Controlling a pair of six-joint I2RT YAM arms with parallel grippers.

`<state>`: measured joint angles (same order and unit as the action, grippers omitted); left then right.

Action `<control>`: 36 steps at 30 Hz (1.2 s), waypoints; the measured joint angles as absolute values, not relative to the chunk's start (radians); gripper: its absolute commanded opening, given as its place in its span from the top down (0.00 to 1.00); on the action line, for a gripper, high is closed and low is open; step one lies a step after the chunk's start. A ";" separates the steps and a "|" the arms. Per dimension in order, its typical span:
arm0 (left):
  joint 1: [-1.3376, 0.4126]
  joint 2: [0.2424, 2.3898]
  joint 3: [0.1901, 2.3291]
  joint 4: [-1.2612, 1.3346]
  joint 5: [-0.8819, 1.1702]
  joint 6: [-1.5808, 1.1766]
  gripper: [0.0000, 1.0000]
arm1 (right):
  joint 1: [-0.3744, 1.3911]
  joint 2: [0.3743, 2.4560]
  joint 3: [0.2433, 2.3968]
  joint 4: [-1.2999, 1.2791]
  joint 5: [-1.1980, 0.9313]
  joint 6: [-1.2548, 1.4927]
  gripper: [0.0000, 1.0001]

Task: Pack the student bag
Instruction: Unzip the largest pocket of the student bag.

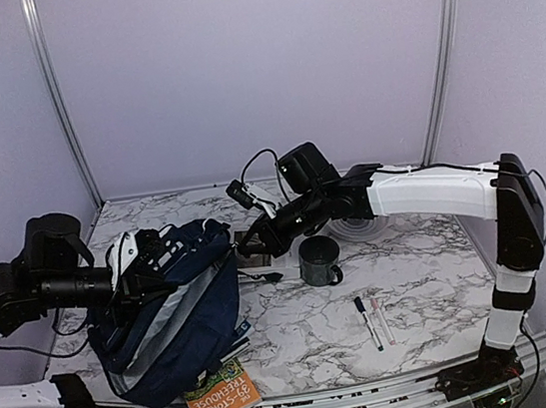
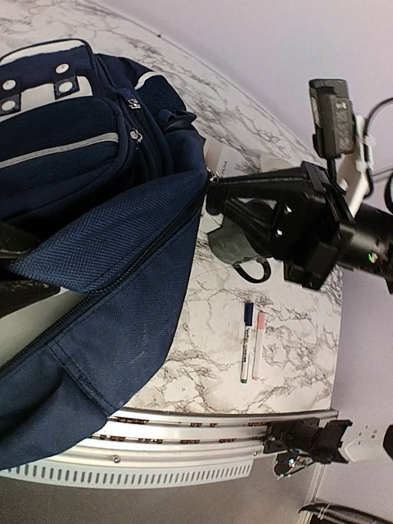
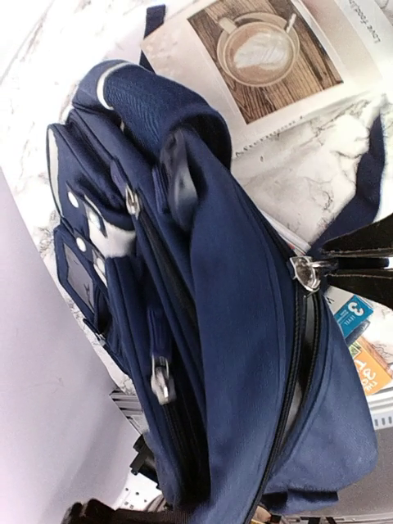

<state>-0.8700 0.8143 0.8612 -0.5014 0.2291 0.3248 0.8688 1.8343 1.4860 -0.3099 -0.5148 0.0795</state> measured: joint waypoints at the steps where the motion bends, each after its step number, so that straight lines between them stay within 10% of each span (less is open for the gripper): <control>1: -0.871 0.780 0.861 -0.513 0.242 0.350 1.00 | 0.859 1.840 1.498 -0.312 -0.518 0.073 1.00; 14: -0.868 0.629 0.886 -0.615 0.165 0.528 1.00 | 0.788 2.067 1.720 -0.297 -0.626 0.044 1.00; 21: -0.873 0.680 0.944 -0.610 -0.119 0.508 1.00 | 0.748 2.102 1.740 -0.243 -0.612 0.110 0.58; 36: -0.563 0.932 1.109 -0.538 -0.298 0.512 1.00 | 0.837 1.821 1.460 -0.238 -0.450 0.365 0.44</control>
<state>-0.5632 0.9318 1.1088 -0.5385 -0.2981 0.5117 0.8371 1.8206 1.4597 -0.2382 -0.4500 0.3649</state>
